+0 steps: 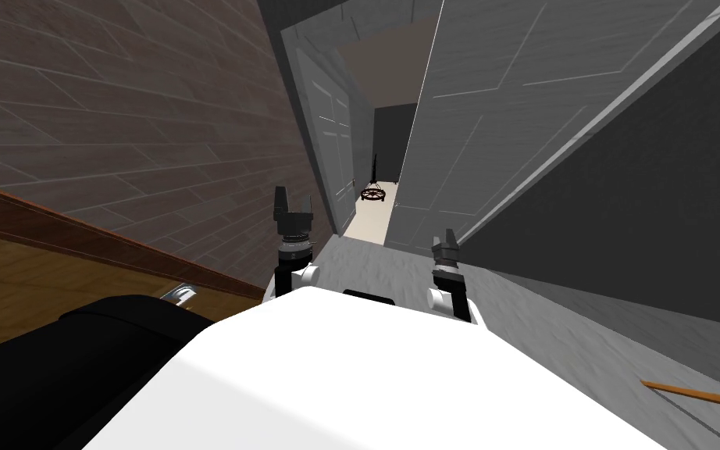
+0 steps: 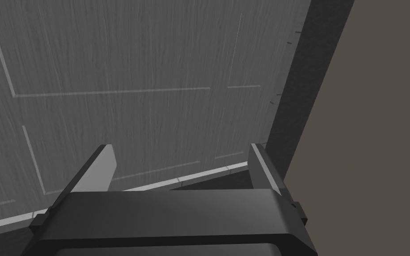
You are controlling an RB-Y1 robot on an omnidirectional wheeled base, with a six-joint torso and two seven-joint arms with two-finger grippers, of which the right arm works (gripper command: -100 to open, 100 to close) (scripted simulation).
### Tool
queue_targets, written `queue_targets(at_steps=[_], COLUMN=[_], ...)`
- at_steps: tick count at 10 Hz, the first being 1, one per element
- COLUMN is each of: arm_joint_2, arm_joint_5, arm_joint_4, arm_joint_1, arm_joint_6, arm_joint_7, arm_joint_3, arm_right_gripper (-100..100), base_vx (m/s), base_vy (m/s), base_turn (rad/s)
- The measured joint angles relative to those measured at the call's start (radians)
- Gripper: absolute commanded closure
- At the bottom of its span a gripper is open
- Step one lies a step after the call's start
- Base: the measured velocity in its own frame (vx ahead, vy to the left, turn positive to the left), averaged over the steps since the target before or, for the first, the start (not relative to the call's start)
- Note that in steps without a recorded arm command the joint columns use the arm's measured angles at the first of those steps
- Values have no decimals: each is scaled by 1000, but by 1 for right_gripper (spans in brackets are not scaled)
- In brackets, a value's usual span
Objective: Push the door open
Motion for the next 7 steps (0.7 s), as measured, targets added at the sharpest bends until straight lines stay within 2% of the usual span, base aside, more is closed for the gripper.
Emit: queue_targets(at_steps=[7], arm_joint_2=[-13], arm_joint_5=[-13], arm_joint_4=[156], arm_joint_1=[-53], arm_joint_6=[-41], arm_joint_7=[17], arm_joint_3=[-11], arm_right_gripper=[-100], base_vx=[102], base_vy=[4], base_turn=[3])
